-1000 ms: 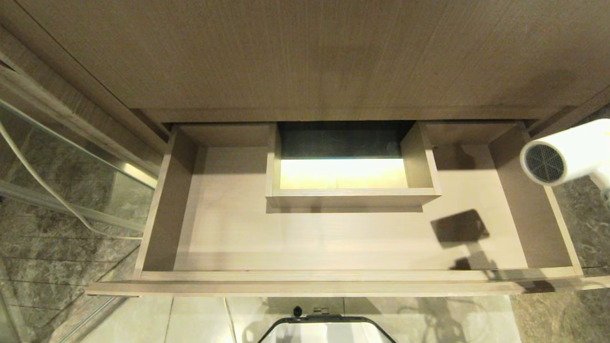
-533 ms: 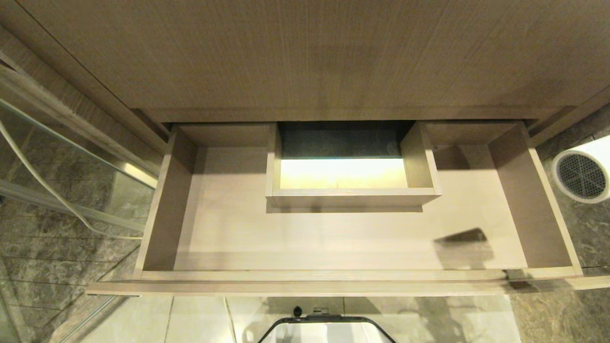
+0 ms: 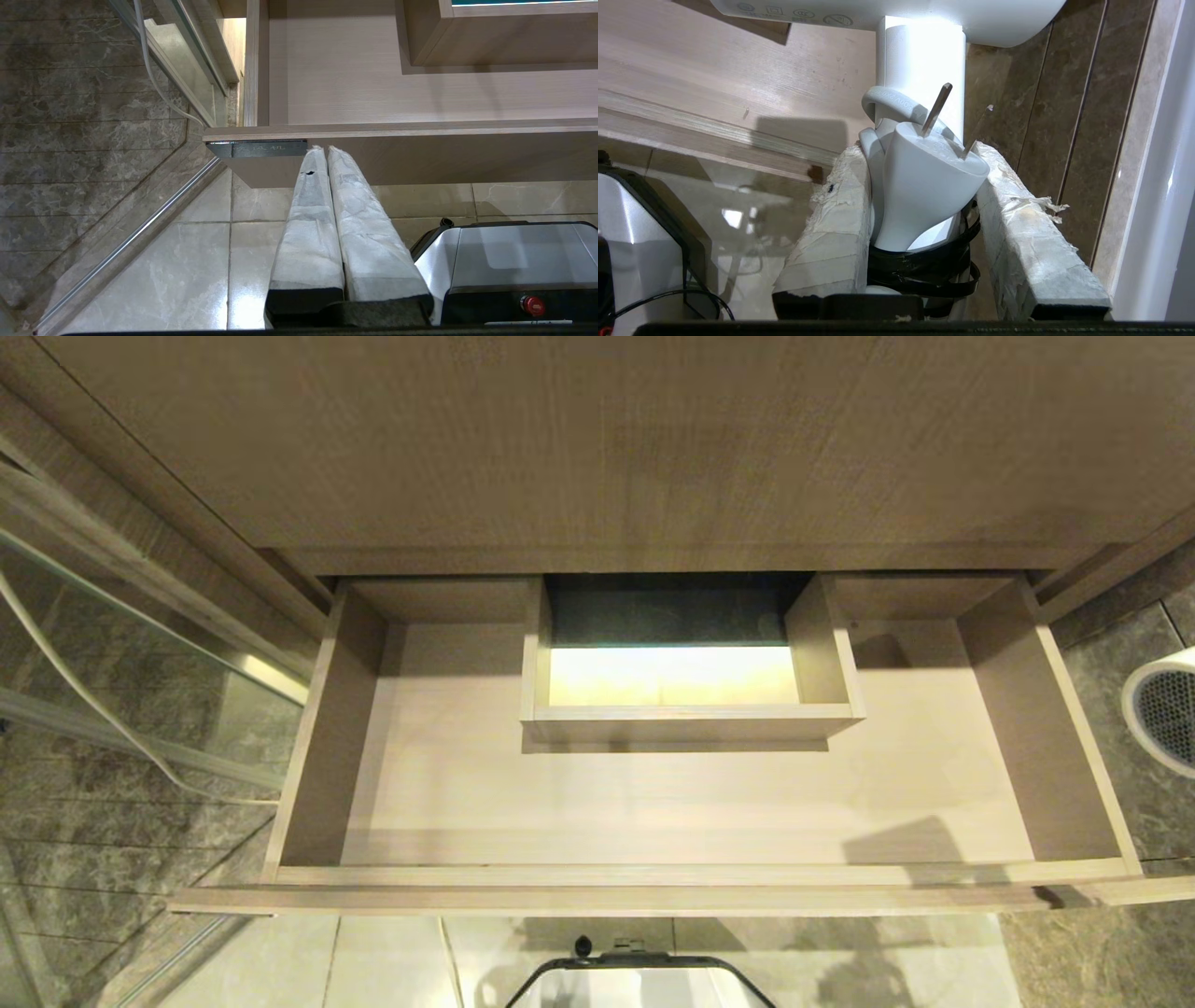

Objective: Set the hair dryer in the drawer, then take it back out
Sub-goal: Place it on the countertop

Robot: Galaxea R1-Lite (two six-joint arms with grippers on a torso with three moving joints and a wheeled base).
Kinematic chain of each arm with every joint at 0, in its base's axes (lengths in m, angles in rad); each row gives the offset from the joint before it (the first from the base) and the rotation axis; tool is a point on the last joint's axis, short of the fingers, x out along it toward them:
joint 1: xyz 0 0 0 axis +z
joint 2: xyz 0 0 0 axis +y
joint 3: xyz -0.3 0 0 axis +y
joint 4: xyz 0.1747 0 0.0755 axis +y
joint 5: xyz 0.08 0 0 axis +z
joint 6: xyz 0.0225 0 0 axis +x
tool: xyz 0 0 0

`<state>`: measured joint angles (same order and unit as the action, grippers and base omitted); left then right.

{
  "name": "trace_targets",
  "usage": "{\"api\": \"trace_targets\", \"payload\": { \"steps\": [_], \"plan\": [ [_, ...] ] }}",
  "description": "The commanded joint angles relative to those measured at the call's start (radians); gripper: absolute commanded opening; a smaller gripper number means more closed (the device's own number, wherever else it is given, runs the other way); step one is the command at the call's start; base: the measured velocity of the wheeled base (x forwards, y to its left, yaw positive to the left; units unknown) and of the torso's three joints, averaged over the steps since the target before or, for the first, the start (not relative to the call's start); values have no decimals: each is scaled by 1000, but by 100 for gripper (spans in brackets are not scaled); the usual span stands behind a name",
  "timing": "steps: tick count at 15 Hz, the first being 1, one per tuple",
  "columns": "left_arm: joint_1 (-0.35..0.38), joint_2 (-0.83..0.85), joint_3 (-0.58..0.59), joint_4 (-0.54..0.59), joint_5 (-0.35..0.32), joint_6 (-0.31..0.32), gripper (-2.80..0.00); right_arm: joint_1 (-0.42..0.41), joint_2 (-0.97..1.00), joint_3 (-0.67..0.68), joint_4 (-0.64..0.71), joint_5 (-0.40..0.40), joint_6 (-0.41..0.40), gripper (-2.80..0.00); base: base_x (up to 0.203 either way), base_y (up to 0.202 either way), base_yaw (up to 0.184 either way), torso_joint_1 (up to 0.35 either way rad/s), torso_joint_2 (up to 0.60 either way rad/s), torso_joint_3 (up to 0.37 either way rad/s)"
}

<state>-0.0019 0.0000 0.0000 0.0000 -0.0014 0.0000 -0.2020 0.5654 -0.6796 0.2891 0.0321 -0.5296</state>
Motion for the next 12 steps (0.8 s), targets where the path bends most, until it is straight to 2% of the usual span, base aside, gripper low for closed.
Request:
{"api": "trace_targets", "payload": {
  "steps": [1,8,12],
  "plan": [
    [0,0,2,0,0,0,-280,6,-48,12,2,2,-3,-280,0,0,0,0,0,0],
    [0,0,2,0,0,0,-280,13,-42,0,25,6,-6,-280,0,0,-7,0,0,0],
    [0,0,2,0,0,0,-280,15,-48,5,32,5,-6,-280,-1,5,-143,1,3,2]
  ]
}}
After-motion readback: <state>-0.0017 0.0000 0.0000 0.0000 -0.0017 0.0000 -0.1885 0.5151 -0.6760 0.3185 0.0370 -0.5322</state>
